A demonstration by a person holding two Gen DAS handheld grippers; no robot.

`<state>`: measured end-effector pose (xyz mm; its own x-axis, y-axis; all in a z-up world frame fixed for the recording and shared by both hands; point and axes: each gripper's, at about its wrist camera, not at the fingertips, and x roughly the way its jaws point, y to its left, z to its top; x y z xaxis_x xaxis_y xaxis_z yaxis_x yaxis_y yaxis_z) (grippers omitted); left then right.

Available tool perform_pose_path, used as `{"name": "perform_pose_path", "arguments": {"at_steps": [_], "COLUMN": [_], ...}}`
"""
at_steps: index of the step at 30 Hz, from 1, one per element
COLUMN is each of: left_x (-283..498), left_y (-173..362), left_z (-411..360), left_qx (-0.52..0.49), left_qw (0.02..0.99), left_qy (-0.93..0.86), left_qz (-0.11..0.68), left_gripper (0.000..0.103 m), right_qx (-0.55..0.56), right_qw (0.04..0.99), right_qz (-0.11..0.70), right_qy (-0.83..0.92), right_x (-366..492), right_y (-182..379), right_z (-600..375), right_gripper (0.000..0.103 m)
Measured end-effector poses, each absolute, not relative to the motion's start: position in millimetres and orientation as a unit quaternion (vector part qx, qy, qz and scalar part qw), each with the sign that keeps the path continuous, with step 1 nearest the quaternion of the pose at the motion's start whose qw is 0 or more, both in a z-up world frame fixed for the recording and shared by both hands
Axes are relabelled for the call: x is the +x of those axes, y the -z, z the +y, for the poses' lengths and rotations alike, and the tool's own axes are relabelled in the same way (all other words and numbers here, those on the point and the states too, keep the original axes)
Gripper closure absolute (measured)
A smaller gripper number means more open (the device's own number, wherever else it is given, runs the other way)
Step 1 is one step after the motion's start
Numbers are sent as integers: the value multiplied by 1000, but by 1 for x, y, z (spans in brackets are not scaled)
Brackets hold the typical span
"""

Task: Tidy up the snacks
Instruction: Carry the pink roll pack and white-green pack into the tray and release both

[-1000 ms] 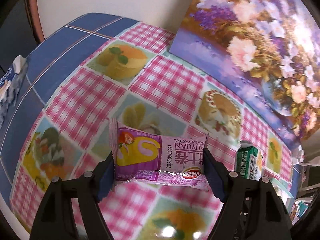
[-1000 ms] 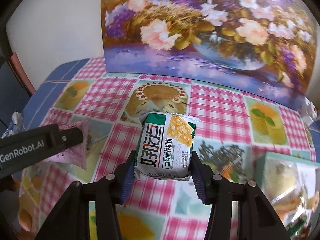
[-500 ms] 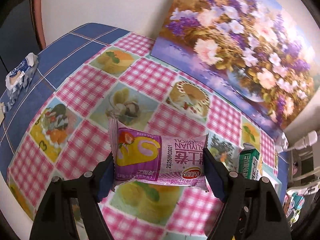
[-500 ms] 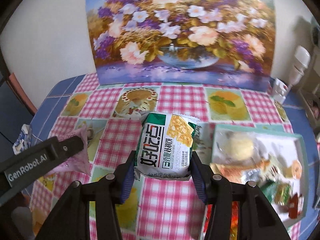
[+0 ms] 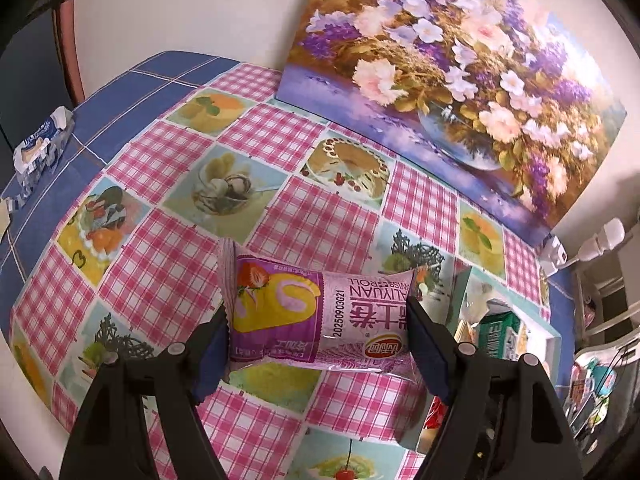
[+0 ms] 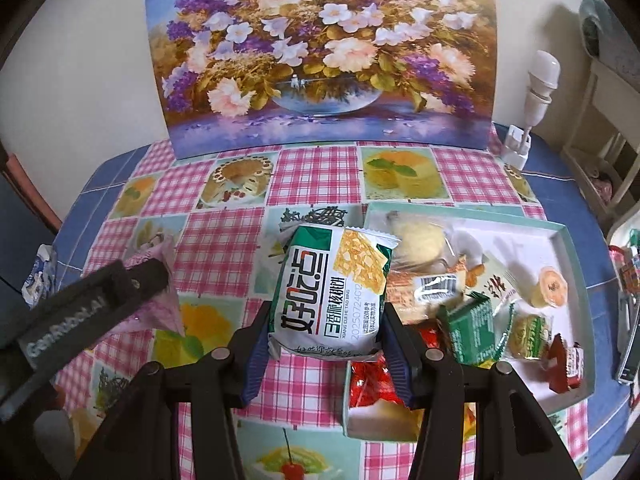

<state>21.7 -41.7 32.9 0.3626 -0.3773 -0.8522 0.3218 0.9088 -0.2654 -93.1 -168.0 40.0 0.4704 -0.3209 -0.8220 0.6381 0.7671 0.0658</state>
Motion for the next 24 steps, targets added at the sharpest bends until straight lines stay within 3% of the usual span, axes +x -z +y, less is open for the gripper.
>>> {"name": "perform_pose_path", "arguments": {"at_steps": [11, 24], "left_x": [-4, -63], "left_y": [-35, -39], "left_z": [-71, -145], "left_qx": [14, 73], "left_qw": [821, 796], "left_qy": [244, 328], "left_qz": [516, 503], "left_gripper": [22, 22], "right_qx": [204, 298], "right_qw": [826, 771], "right_qz": [432, 401], "right_qy": [298, 393], "right_x": [-107, -192], "right_y": [-37, -31], "right_z": [-193, -290], "right_gripper": [49, 49]}}
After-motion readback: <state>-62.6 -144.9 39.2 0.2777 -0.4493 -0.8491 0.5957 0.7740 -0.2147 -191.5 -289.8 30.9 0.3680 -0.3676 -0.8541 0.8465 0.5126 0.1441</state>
